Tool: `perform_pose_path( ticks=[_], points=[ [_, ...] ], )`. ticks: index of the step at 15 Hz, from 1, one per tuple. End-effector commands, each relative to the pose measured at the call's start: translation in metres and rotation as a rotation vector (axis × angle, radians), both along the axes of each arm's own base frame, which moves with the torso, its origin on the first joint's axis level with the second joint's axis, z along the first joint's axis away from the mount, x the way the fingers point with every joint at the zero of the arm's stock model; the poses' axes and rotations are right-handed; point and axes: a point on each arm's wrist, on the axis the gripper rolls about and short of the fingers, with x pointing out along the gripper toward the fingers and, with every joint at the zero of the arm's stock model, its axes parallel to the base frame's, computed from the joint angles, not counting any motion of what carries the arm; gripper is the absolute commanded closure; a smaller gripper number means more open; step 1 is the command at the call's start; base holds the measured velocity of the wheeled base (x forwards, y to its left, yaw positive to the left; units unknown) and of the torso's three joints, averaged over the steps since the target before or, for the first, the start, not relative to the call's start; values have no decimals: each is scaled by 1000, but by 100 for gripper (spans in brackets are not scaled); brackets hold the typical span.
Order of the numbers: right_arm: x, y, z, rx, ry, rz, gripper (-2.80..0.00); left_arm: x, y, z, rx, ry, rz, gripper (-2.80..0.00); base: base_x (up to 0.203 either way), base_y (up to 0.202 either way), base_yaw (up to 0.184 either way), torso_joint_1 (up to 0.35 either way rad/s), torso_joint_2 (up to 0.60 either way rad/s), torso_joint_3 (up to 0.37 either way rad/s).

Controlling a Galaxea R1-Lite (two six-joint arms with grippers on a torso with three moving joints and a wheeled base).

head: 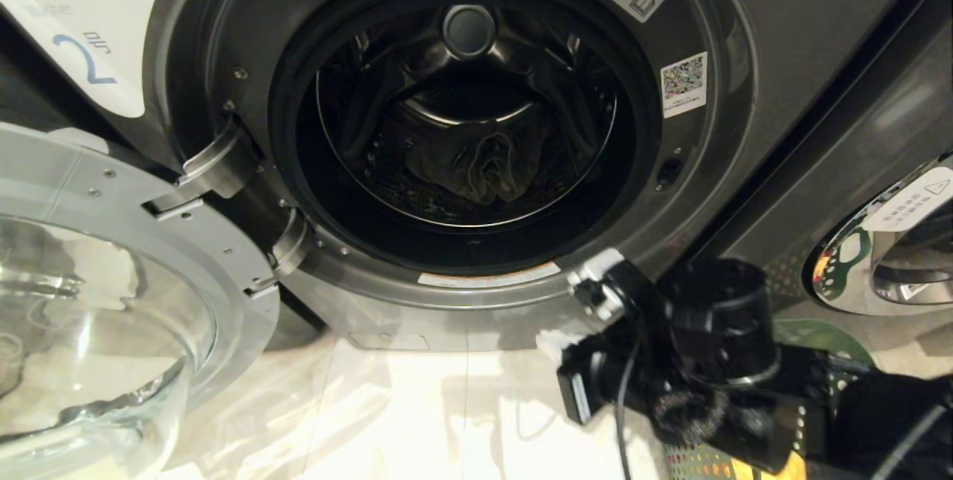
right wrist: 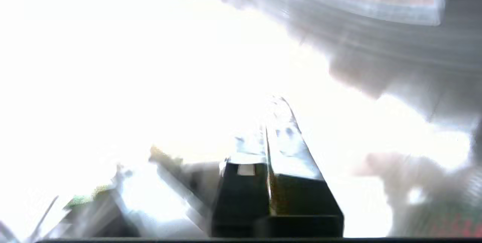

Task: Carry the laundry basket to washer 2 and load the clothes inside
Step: Place the clothes into the washing machine

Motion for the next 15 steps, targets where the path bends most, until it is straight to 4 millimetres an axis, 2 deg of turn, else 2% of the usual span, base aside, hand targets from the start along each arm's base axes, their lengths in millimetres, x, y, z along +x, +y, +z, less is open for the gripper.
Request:
perform_pose_path(
  ticks=[1,3,9,12,15],
  points=[
    [-47,-44,-6,-32,82,-4,0,3,0,-11,-1,40,1,0,0,0,0,0,0,0],
    [-44,-77,-20,-75,189,-211,0,3,0,-11,-1,40,1,0,0,0,0,0,0,0],
    [-4,-198,-49,-138,427,-894,0,3,0,-11,1,40,1,0,0,0,0,0,0,0],
    [9,-251,-64,-155,534,-1082,0,3,0,-11,-1,40,1,0,0,0,0,0,0,0],
    [22,-278,-74,-136,590,-1143,0,3,0,-11,0,40,1,0,0,0,0,0,0,0]
  ],
)
